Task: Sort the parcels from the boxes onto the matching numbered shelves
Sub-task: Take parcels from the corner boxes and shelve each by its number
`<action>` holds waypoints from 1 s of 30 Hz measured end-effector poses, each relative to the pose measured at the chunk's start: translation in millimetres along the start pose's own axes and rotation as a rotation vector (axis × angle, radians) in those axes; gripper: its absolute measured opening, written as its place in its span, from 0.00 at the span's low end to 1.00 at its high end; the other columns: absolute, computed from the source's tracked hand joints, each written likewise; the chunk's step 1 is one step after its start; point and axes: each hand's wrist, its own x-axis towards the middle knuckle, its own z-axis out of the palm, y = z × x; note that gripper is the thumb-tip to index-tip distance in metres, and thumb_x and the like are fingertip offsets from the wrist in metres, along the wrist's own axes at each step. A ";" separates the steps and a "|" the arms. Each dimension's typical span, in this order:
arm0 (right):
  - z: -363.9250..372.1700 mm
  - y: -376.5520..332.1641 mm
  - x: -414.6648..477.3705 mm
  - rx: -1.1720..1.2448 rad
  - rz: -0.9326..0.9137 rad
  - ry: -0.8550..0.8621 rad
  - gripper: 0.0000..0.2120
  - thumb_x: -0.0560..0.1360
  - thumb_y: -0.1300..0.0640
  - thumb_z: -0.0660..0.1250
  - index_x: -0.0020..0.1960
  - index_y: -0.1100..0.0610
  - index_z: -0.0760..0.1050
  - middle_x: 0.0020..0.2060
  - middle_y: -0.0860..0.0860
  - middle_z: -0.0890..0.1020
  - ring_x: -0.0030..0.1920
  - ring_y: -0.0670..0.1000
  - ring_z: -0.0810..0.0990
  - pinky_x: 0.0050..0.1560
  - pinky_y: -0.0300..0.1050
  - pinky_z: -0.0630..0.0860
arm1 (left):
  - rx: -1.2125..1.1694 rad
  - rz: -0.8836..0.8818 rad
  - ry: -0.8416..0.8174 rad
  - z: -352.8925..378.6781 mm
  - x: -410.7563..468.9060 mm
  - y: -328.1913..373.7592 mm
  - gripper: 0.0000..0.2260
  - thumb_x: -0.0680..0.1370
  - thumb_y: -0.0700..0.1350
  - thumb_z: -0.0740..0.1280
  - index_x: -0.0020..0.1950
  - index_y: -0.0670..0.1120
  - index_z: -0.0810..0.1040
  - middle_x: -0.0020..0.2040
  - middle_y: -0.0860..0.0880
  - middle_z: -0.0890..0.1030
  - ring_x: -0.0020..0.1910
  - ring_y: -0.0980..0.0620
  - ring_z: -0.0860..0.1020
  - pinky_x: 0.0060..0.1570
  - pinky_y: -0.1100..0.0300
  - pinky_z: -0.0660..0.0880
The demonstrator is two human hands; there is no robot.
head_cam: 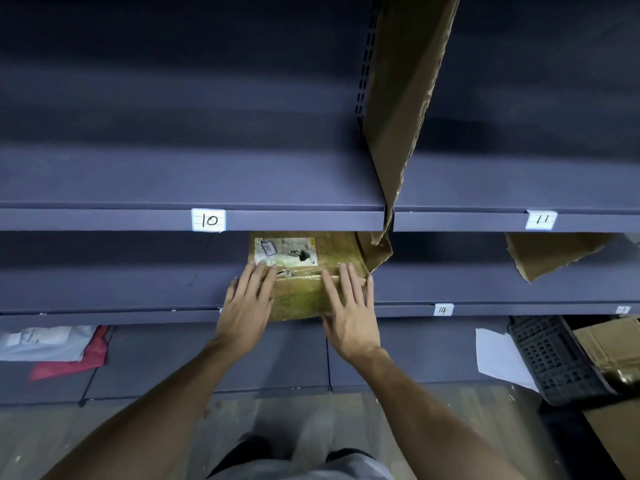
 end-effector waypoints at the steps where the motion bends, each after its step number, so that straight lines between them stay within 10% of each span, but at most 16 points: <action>1: 2.4 1.1 1.9 -0.013 -0.001 -0.008 0.48 0.71 0.46 0.73 0.82 0.55 0.50 0.78 0.63 0.59 0.79 0.62 0.54 0.75 0.67 0.49 | -0.008 -0.007 -0.007 2.1 2.8 -0.9 0.30 0.75 0.42 0.73 0.75 0.40 0.66 0.71 0.39 0.72 0.72 0.38 0.69 0.60 0.40 0.75; 13: 16.8 -0.2 53.7 -0.143 -0.008 -0.069 0.52 0.76 0.40 0.66 0.80 0.56 0.31 0.79 0.64 0.41 0.80 0.63 0.41 0.76 0.68 0.41 | 0.064 -0.085 0.059 16.2 47.6 -16.7 0.27 0.73 0.40 0.75 0.69 0.40 0.71 0.61 0.38 0.75 0.56 0.36 0.72 0.49 0.44 0.72; 22: 31.3 3.3 83.0 -0.258 0.039 -0.025 0.52 0.73 0.59 0.66 0.78 0.56 0.27 0.79 0.64 0.41 0.80 0.62 0.43 0.77 0.67 0.41 | 0.041 -0.032 0.064 25.3 82.8 -32.4 0.25 0.64 0.34 0.80 0.57 0.35 0.76 0.53 0.34 0.80 0.58 0.33 0.79 0.43 0.44 0.78; 30: 48.2 11.8 120.2 -0.241 0.034 0.014 0.47 0.77 0.62 0.61 0.79 0.55 0.27 0.79 0.64 0.40 0.80 0.62 0.41 0.76 0.66 0.38 | -0.084 0.014 0.158 66.2 101.7 -46.4 0.29 0.69 0.29 0.74 0.65 0.46 0.68 0.73 0.40 0.66 0.75 0.36 0.62 0.42 0.42 0.81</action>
